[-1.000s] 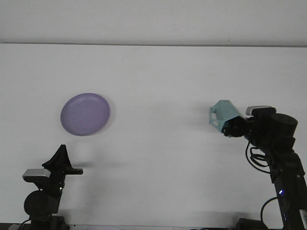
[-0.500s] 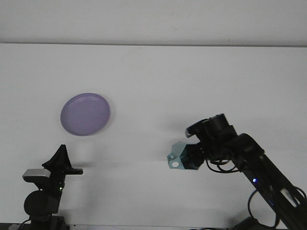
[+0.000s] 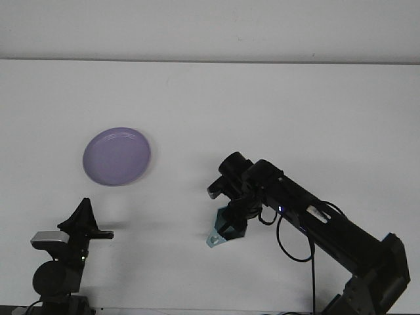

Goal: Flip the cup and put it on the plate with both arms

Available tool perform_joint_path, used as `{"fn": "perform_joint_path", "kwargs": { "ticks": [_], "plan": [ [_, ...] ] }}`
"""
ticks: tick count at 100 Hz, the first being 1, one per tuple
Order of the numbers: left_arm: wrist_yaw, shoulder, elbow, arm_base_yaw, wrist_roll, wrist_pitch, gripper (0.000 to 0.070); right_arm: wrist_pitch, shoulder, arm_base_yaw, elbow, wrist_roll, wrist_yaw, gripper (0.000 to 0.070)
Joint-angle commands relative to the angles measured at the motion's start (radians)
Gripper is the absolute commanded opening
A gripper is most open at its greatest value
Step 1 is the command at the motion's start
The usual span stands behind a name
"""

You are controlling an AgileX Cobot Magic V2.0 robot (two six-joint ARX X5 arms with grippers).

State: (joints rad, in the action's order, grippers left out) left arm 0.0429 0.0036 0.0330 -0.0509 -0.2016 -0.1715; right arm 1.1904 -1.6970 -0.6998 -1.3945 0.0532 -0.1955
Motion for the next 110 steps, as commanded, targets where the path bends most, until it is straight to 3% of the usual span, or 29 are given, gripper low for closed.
{"fn": "perform_joint_path", "kwargs": {
  "ticks": [1, 28, 41, 68, 80, 89, 104, 110],
  "plan": [
    [-0.006, 0.000, -0.019, -0.001, -0.002, -0.010, 0.0012, 0.013, -0.035, -0.018, -0.024, 0.026, 0.022, 0.0005],
    [-0.006, 0.000, -0.019, -0.001, -0.002, -0.010, 0.0012, 0.020, -0.074, -0.036, -0.024, 0.054, 0.038, 0.0017],
    [-0.006, 0.000, -0.019, -0.001, -0.003, -0.009, 0.0012, 0.009, -0.074, -0.036, -0.024, 0.057, 0.037, 0.0234],
    [-0.006, 0.000, -0.019, -0.001, -0.002, -0.009, 0.0012, 0.008, -0.067, -0.038, -0.030, 0.079, 0.039, 0.0257],
    [-0.006, 0.000, -0.019, -0.001, -0.002, -0.009, 0.0012, 0.018, -0.056, -0.029, -0.038, 0.080, 0.035, 0.0378],
    [-0.006, 0.000, -0.019, -0.001, -0.002, -0.009, 0.0012, 0.018, -0.056, -0.024, -0.039, 0.080, 0.034, 0.0400],
    [-0.006, 0.000, -0.019, -0.001, -0.002, -0.009, 0.0012, 0.015, -0.056, -0.025, -0.040, 0.079, 0.034, 0.0559],
    [-0.006, 0.000, -0.019, -0.001, -0.002, -0.009, 0.0012, 0.017, -0.056, -0.025, -0.040, 0.079, 0.035, 0.0577]
  ]
}}
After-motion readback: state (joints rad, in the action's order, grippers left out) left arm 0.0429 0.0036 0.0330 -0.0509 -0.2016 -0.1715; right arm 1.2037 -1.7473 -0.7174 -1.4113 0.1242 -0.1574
